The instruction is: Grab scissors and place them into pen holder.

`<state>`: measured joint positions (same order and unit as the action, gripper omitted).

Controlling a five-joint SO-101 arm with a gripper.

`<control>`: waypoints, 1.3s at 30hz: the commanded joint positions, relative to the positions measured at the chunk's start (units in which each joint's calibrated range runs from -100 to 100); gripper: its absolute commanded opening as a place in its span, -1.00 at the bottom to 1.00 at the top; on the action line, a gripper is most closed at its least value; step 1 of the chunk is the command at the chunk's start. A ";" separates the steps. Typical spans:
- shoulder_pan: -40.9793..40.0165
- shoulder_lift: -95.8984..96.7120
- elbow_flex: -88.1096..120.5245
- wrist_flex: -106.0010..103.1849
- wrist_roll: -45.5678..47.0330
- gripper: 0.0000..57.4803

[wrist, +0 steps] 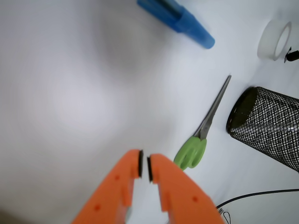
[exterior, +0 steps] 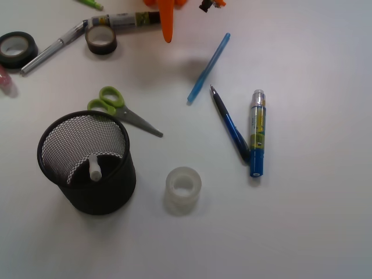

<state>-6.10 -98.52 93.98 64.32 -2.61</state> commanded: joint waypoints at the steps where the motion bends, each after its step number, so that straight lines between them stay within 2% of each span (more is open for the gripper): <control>1: 3.75 -0.55 1.94 -3.43 -2.10 -0.10; 13: 3.82 -0.55 -0.50 -5.18 -3.96 -0.10; 21: 3.75 3.45 -27.22 -5.70 -8.84 -0.12; 28: 6.59 36.51 -38.18 -7.98 -12.70 -0.12; 33: 6.96 64.48 -53.85 -5.79 -12.99 -0.12; 39: 13.62 93.80 -73.87 5.15 -13.63 -0.13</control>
<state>3.81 -19.51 33.06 64.15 -16.24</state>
